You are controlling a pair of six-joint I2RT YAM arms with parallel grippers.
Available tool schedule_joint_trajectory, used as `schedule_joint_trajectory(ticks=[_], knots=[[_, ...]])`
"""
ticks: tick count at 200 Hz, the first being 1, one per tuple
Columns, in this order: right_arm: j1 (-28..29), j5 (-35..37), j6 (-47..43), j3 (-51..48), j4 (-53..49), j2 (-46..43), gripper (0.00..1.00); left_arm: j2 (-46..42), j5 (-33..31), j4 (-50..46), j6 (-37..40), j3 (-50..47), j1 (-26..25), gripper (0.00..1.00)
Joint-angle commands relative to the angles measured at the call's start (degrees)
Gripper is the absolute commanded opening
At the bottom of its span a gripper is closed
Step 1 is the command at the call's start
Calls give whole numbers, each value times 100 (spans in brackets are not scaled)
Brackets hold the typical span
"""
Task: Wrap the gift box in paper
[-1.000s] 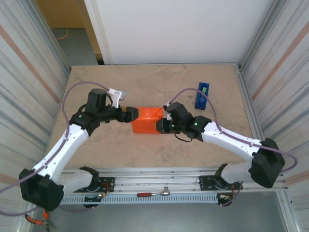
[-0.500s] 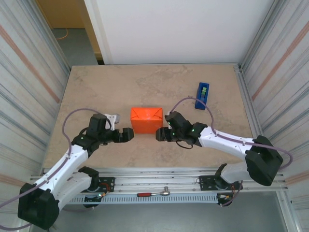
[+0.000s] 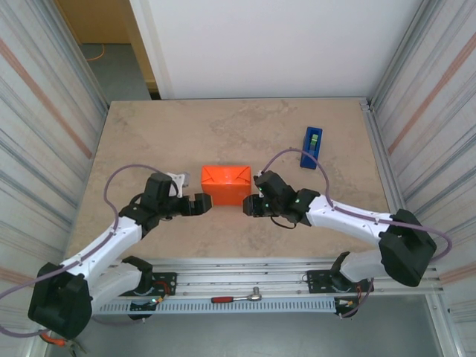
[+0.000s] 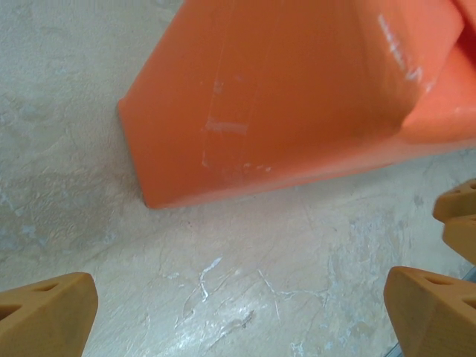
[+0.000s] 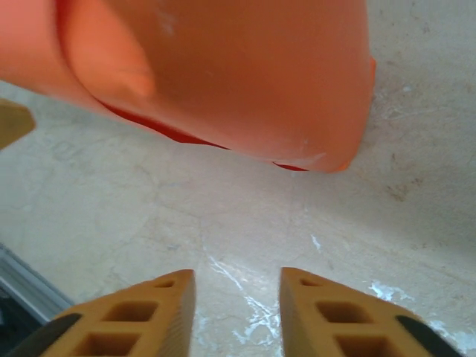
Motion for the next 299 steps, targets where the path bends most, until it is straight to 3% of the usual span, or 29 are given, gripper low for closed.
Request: schedule_joint_trajectory(ticks=[1,35,66,93,115,150,166,176,196,228,245,261,299], knots=[[54,-93,45,243,23,-43,32,183,7,291,-2,209,-33,99],[-105,69,31,563,-144,407,52,570,-46,396,43,381,-42,99],[-706,83,44,1069,-181,828,52,1160,-302,456,180,884,55,99],[-1212,-150,-90,1588,-238,1046,52,1886,-82,200,374,1794,376,99],[-1416,-283,-225,1581,-356,662,54,1911,-49,-92,544,2255,530,99],[-2046,-190,-702,1217,-604,-301,71,1607,-188,-497,740,2642,973,99],[-2412,89,-986,1142,-709,-693,85,1509,-331,-618,828,2812,1284,99],[-2632,446,-1149,1120,-773,-876,100,1470,-511,-687,893,2918,1486,99],[-3295,818,-1335,986,-686,-1029,99,1403,-790,-612,1119,3035,1917,99],[-4261,1290,-2069,372,317,-931,99,1160,-1355,480,2007,2488,2426,99],[-4685,1445,-2522,207,426,-691,99,1023,-1729,1289,2584,1882,2490,99],[-5043,1650,-2688,-79,554,-548,99,1073,-2035,1445,3057,1562,2504,99],[-5360,1842,-3075,-1113,1596,-548,99,1210,-1669,2923,2873,210,2553,99]])
